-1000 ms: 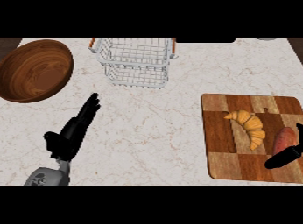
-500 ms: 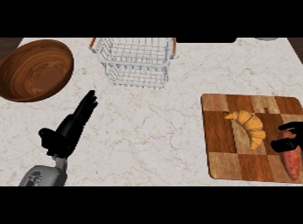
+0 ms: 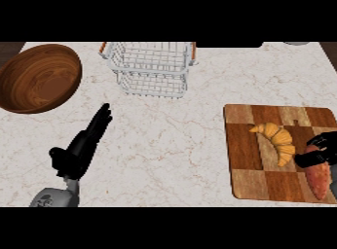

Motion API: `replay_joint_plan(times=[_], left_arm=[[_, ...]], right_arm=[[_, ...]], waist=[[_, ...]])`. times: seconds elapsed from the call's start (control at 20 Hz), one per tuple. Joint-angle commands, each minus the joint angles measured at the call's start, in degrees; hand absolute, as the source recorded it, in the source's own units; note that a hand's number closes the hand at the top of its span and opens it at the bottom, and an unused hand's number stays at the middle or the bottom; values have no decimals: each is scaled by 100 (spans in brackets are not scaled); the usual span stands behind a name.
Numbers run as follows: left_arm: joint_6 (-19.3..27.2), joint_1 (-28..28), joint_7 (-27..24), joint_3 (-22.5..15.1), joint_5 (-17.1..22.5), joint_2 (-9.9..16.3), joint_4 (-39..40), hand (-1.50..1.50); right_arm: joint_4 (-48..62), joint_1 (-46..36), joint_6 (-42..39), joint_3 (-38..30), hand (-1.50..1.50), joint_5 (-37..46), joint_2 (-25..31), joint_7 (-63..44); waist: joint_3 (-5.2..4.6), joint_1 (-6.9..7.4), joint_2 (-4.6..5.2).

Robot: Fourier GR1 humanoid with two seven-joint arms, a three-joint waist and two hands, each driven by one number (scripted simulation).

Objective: Pick the sweet potato from the cutting board and place it in the tiered basket

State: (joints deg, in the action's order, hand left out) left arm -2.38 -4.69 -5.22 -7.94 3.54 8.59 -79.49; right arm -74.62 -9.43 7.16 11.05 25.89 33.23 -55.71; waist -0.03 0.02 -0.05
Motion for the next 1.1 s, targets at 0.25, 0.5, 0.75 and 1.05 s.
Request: replay_joint_plan(times=[0.25,0.5,0.75,1.05], left_arm=[[-67,-297,-43,29,-122,-53,244,0],[-84,-266,-226,63,-85,-173,516,0],[-199,-237,110,186,51,59,44,0],[-157,-235,88,152,-60,-56,205,0]], right_arm=[[-272,-434,-548,632,150,652,392,1546],[-125,-1289,-518,733,150,676,237,2782],[-722,-1275,7,71,150,-337,-428,3519],[-1848,-2281,-806,-163,150,-457,-245,2641]], waist=[[10,143,23],[9,135,38],[17,62,2],[0,-3,-10]])
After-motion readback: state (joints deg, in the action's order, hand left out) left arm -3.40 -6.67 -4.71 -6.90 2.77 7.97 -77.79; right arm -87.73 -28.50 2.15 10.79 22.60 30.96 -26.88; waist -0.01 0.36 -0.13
